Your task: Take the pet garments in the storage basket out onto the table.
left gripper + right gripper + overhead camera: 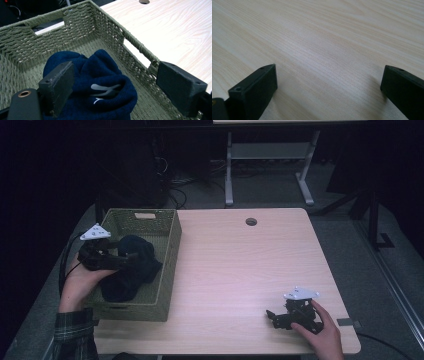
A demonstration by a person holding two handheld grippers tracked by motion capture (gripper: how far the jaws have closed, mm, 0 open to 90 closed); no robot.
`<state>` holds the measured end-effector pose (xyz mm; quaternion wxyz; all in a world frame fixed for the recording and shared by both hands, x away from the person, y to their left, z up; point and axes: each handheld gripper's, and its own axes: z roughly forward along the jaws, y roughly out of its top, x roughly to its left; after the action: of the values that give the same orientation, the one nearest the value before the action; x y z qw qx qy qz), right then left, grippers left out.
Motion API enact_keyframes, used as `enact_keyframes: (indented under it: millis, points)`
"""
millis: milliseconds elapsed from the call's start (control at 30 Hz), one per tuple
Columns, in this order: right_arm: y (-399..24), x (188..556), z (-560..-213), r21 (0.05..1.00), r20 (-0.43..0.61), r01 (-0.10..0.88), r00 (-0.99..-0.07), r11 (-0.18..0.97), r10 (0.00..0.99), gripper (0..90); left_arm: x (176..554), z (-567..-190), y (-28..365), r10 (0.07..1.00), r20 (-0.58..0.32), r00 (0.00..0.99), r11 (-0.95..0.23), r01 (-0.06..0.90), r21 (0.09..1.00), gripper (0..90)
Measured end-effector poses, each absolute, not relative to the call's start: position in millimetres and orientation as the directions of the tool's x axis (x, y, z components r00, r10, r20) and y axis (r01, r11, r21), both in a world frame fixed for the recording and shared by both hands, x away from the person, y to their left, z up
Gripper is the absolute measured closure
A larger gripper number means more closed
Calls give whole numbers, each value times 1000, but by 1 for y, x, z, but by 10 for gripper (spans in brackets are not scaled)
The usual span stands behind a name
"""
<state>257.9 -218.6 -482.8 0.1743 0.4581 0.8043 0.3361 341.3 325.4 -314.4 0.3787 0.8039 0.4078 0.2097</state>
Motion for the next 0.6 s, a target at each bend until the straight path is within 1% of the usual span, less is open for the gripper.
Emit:
enact_keyframes:
  millis: [300, 600]
  points:
    - [-218, 258, -483, 700, 29, 621, -519, 353, 854, 5, 346, -325, 322, 803, 29, 595, -419, 529, 738, 145]
    - [-219, 258, -483, 700, 28, 620, -519, 354, 854, 4, 351, -337, 323, 807, 38, 590, -456, 581, 674, 145]
